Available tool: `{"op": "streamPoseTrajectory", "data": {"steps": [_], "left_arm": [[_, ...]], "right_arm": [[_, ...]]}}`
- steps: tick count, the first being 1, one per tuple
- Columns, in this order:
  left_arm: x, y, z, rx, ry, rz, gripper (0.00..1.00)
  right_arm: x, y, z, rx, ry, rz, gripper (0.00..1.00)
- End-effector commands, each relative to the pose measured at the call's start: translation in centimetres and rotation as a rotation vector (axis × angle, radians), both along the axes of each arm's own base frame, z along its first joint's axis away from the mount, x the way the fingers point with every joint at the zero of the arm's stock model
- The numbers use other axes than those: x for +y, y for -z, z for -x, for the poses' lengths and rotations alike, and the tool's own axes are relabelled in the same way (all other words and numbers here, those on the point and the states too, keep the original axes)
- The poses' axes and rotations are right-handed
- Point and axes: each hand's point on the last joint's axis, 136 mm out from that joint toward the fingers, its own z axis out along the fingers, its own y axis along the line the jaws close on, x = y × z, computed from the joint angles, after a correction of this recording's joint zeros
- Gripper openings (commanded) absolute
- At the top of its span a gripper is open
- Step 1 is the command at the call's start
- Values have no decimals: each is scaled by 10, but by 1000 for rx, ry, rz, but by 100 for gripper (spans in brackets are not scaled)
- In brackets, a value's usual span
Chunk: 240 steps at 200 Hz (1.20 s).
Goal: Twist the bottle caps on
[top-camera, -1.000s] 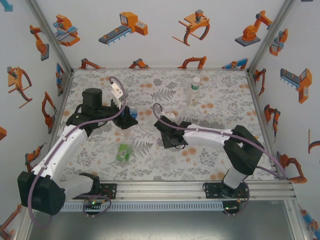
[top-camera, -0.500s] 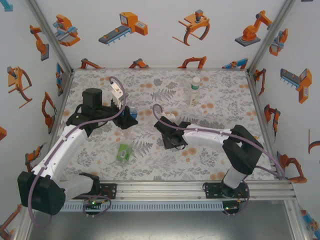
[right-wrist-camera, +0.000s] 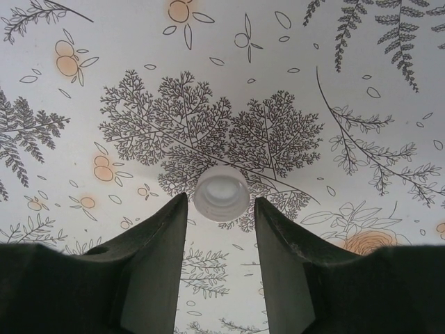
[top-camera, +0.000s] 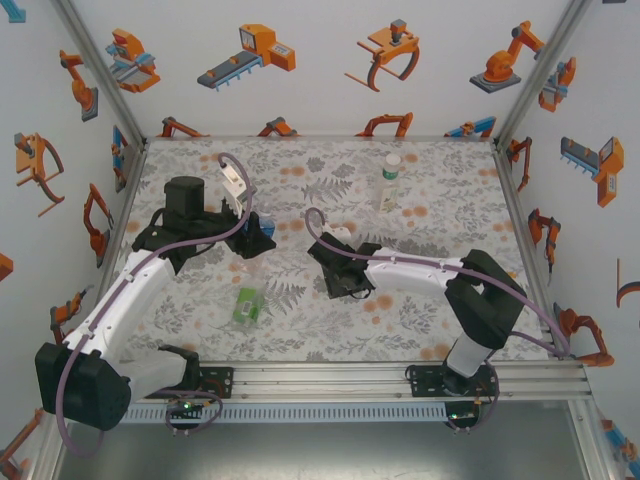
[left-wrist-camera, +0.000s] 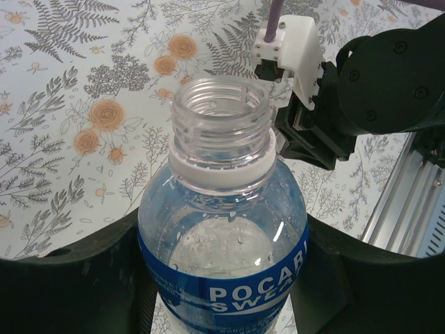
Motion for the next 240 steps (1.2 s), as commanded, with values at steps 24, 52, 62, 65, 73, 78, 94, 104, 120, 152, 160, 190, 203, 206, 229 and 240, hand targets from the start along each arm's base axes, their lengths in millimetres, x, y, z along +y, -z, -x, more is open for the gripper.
{"op": "streamPoseTrajectory", "data": {"steps": [24, 52, 62, 65, 73, 78, 94, 104, 120, 152, 160, 190, 203, 206, 229, 240], "left_arm": [[-3, -6, 1, -21, 17, 7, 3], [-3, -6, 1, -21, 17, 6, 3], [-3, -6, 1, -19, 17, 6, 3], [-3, -6, 1, -19, 16, 6, 3], [-3, -6, 1, -20, 16, 7, 3], [-3, -6, 1, -19, 15, 6, 3], [-3, -6, 1, -20, 16, 7, 3], [-3, -6, 1, -20, 17, 7, 3], [-3, -6, 1, -20, 15, 6, 3], [-3, -6, 1, -18, 15, 6, 3], [-3, -6, 1, -18, 16, 6, 3], [-3, -5, 0, -13, 16, 6, 3], [-3, -5, 0, -14, 15, 5, 3], [-3, -5, 0, -14, 15, 4, 3], [-3, -4, 1, -11, 16, 3, 3], [-3, -5, 0, -12, 16, 5, 3]], "right_arm": [[5, -15, -4, -29, -8, -11, 42], [5, -10, -3, -17, -11, -8, 39], [6, -9, -2, -13, -10, -11, 38], [6, -9, -2, -14, -9, -11, 38], [6, -8, -2, -11, -9, -12, 37], [6, -8, -2, -10, -9, -13, 37], [7, -7, -2, -10, -11, -11, 37], [7, -7, -2, -8, -11, -13, 37], [7, -5, -1, -3, -12, -10, 37], [7, 1, 0, 9, -14, -5, 38], [7, 2, 1, 12, -13, -4, 39], [7, 5, 2, 19, -12, -2, 39], [6, 7, 2, 21, -12, 1, 40], [6, 7, 2, 21, -12, 2, 40], [6, 7, 2, 21, -12, 1, 40], [7, 8, 2, 23, -13, 1, 39]]}}
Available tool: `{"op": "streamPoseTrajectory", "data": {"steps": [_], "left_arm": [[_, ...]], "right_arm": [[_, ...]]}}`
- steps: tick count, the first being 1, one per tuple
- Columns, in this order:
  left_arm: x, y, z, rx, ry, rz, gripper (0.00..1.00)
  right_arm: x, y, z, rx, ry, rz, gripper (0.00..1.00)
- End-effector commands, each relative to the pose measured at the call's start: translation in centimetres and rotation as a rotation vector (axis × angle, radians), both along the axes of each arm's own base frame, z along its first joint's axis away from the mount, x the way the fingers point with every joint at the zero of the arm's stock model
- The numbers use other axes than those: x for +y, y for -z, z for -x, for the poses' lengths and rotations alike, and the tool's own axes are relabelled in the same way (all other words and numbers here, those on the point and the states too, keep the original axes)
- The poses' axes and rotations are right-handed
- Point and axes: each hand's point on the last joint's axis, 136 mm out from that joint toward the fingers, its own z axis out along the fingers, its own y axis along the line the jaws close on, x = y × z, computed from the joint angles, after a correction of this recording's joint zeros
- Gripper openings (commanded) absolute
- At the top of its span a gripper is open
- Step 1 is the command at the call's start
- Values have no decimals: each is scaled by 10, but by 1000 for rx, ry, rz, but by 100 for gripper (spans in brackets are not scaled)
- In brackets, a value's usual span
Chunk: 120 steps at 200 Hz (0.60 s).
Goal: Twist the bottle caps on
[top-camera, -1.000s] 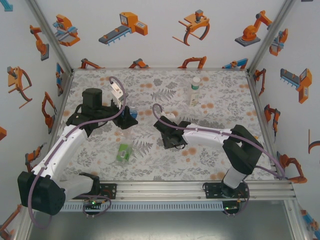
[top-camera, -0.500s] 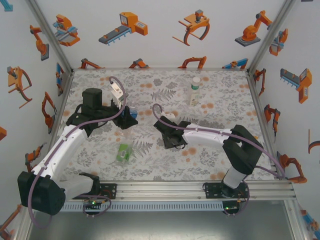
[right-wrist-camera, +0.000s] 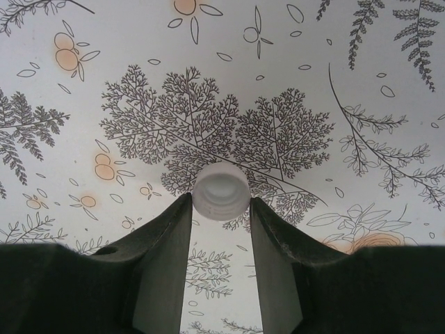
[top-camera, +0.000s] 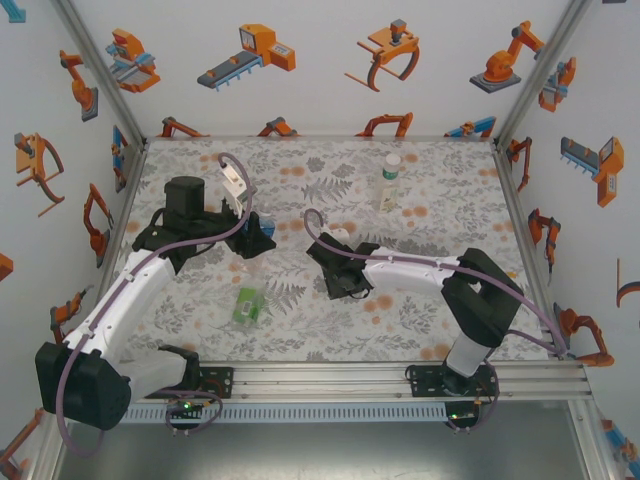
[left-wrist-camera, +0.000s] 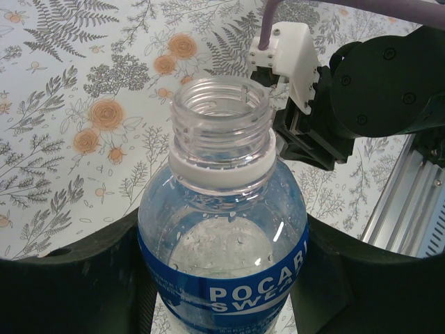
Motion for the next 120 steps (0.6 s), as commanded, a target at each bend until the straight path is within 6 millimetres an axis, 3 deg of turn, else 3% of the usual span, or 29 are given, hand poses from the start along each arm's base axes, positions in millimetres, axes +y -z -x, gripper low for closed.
{"op": "streamPoseTrajectory", "data": {"steps": [1, 30, 79, 120], "left_arm": [[-3, -6, 1, -15, 16, 5, 3], [-3, -6, 0, -15, 16, 4, 3], [-3, -5, 0, -12, 15, 3, 3], [-3, -5, 0, -11, 16, 4, 3]], "right_arm": [[4, 2, -1, -1, -2, 0, 39], [4, 1, -1, -2, -2, 1, 39], [6, -25, -8, -52, -7, -10, 40], [7, -18, -7, -38, -6, -12, 40]]}}
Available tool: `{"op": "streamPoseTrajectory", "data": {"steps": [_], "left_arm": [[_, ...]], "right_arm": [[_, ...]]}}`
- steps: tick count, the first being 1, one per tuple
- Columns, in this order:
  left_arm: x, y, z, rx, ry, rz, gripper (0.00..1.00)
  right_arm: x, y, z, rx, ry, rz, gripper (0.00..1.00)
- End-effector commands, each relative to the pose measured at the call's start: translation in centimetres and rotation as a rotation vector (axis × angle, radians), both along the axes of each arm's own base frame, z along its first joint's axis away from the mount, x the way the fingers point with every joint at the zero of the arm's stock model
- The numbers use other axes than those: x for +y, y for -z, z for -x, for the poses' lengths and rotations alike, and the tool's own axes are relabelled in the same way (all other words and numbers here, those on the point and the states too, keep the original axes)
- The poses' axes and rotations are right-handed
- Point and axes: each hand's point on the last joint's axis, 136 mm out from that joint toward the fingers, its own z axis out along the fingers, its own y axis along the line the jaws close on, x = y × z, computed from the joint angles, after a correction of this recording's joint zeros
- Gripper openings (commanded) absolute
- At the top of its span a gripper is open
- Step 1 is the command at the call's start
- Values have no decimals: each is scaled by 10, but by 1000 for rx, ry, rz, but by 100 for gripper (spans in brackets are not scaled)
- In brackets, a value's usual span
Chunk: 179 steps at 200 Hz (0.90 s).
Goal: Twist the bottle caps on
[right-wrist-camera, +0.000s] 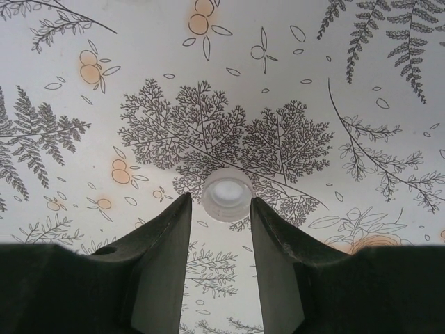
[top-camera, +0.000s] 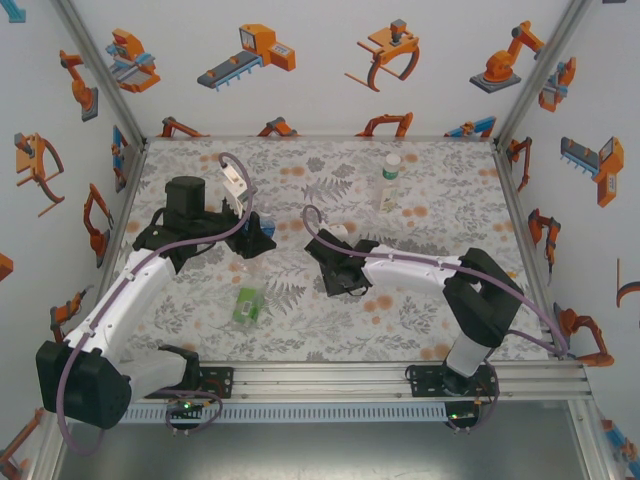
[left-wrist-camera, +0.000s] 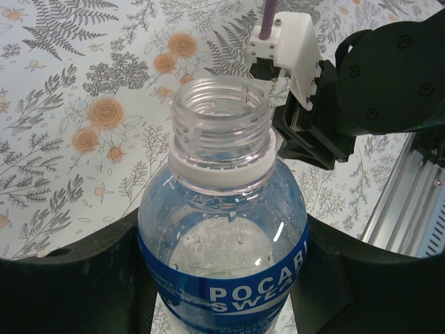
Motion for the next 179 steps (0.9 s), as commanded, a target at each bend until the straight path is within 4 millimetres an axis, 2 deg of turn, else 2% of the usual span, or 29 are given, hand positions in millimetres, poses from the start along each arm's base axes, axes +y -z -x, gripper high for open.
{"op": "streamPoseTrajectory", "data": {"steps": [1, 22, 45, 179], "left_arm": [[-3, -7, 1, -17, 16, 5, 3], [-3, -7, 1, -14, 16, 6, 3], [-3, -7, 1, -13, 15, 6, 3], [-3, -6, 0, -12, 14, 6, 3]], "right_arm": [[1, -8, -2, -21, -5, 1, 40], [3, -1, 1, -2, -7, -2, 40], [3, 2, 2, 8, -6, -2, 45], [3, 11, 3, 28, -10, 18, 43]]}}
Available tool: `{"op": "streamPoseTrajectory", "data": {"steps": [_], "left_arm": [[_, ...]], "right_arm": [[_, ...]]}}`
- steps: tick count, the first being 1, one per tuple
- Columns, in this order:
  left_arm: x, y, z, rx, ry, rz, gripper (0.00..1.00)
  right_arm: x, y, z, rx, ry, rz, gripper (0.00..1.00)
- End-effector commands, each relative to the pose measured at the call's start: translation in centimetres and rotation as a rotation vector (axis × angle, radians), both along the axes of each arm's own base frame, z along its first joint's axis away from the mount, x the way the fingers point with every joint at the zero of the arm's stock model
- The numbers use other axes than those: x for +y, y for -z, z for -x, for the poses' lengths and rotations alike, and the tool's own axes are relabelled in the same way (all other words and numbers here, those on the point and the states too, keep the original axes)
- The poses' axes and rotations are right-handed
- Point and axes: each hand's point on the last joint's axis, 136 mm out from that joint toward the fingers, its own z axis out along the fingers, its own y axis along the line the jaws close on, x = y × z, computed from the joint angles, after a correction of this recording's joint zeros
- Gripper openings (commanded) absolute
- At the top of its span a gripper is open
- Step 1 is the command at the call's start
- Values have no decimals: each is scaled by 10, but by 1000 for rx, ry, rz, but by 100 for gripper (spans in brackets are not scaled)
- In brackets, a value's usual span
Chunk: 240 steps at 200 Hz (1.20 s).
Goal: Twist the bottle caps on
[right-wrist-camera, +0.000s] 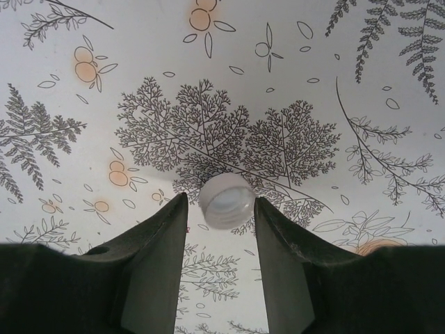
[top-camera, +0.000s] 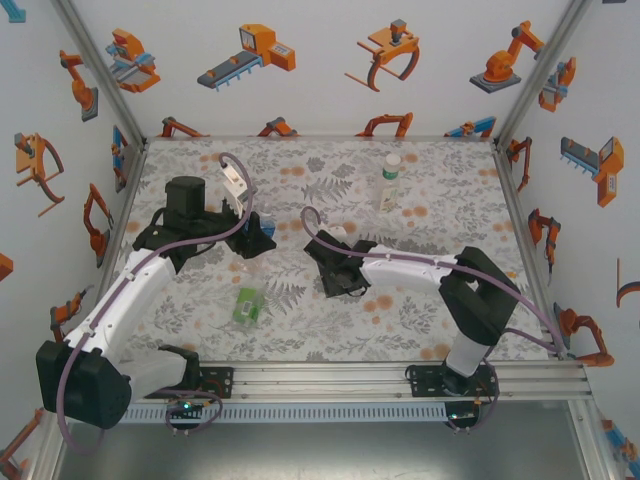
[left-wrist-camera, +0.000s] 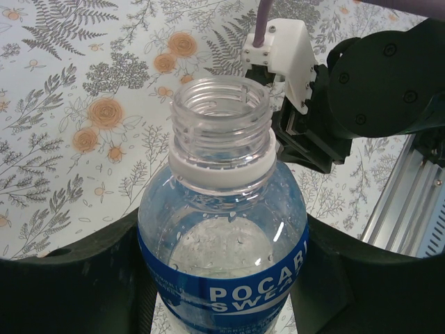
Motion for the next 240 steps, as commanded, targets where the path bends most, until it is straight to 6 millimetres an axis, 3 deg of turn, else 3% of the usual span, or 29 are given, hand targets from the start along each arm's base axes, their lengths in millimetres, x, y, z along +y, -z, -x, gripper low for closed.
{"op": "streamPoseTrajectory", "data": {"steps": [1, 53, 121, 149, 173, 200, 240], "left_arm": [[-3, -7, 0, -14, 14, 6, 3], [-3, -7, 0, -12, 14, 5, 3], [-3, -6, 1, -11, 16, 3, 3], [-3, -6, 1, -10, 16, 2, 3], [-3, -5, 0, -10, 15, 2, 3], [-3, -6, 2, -11, 18, 3, 3], [-3, -5, 1, -8, 17, 1, 4]], "right_arm": [[2, 4, 2, 12, -7, 10, 43], [1, 11, 4, 23, -4, 12, 40], [5, 14, 5, 29, 12, -29, 22], [17, 1, 1, 41, 25, -169, 19], [32, -11, -2, 100, 52, -455, 19], [14, -4, -5, 177, 196, -663, 21], [-35, 36, 7, 323, 464, -810, 30]]}}
